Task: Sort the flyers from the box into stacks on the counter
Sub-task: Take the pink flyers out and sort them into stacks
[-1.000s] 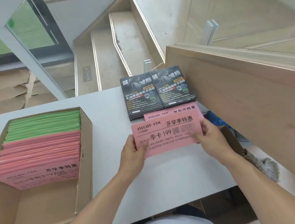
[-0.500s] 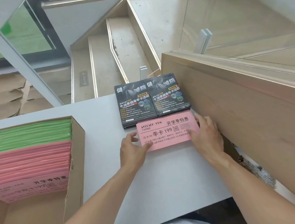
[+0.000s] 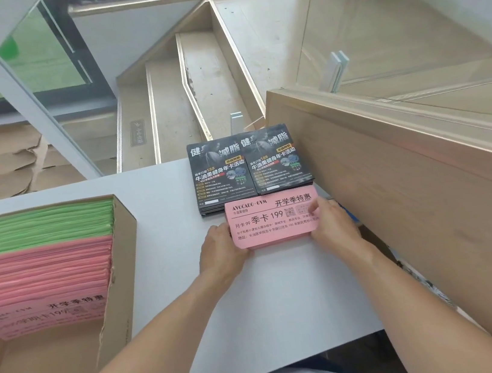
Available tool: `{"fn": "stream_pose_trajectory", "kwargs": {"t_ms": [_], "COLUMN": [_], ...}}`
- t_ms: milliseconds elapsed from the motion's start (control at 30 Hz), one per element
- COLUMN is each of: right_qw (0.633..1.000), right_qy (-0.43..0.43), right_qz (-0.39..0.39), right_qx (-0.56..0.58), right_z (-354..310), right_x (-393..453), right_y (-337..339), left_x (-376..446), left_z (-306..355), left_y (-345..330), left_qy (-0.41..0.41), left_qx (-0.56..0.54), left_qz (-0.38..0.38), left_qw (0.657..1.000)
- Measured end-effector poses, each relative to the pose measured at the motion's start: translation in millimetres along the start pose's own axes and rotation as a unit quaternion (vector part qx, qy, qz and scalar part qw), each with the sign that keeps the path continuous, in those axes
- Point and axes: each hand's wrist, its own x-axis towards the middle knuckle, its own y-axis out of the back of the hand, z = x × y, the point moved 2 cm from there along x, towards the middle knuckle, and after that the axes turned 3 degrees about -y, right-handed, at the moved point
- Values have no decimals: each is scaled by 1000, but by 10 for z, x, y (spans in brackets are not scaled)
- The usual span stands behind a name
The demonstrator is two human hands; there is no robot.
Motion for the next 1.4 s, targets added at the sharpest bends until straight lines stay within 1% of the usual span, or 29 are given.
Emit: {"fn": "stream_pose_trajectory", "kwargs": {"t_ms": [133,267,433,500,567,633,700,733,833,900,1000,1100,1167,1200,1267,1400], "right_qw": [999,999,998,997,995,993,989,987,973,958,922,876,861,861,867,888], "right_qy": [-2,-6,-5,0,20,56,106,129,200,261,370,476,505,507,492,443], "right_qz": [8,-2,-25,-36,-18,40,90,100,85,59,28,44,45,38,25,28], "right_qx": [-34,-45,-62,-75,-96,-92,-45,-14,70,104,111,63,23,-8,-72,-123], "right_z": [-40,-69,-86,-118,-203,-362,-624,-778,-1292,-1651,-2126,-2514,-2722,-2816,-2974,-3135], "right_x": [50,74,58,14,-77,-204,-350,-423,-649,-840,-1179,-1489,-1623,-1665,-1725,-1748], "right_y": [23,57,92,126,179,246,287,283,115,-85,-428,-723,-890,-967,-1077,-1194], "left_x": [-6,-35,-50,-87,-180,-347,-555,-672,-1024,-1219,-1423,-1567,-1615,-1619,-1597,-1493], "left_z": [5,32,30,12,-12,-4,12,14,-66,-222,-608,-1141,-1513,-1684,-1975,-2297], "left_y": [-22,-29,-25,-30,-22,44,183,281,695,1001,1424,1797,2038,2148,2329,2437], "left_qy": [0,-3,-3,10,28,13,-37,-66,-136,-158,-132,-74,-33,-20,-17,-68], "left_qx": [18,16,10,13,-12,-60,-110,-137,-208,-215,-181,-92,-17,24,97,171], "left_qz": [12,20,5,-8,-22,-15,27,58,169,239,307,357,372,367,332,224], "left_qw": [1000,1000,1000,1000,999,998,993,987,954,934,925,926,928,930,938,957]}}
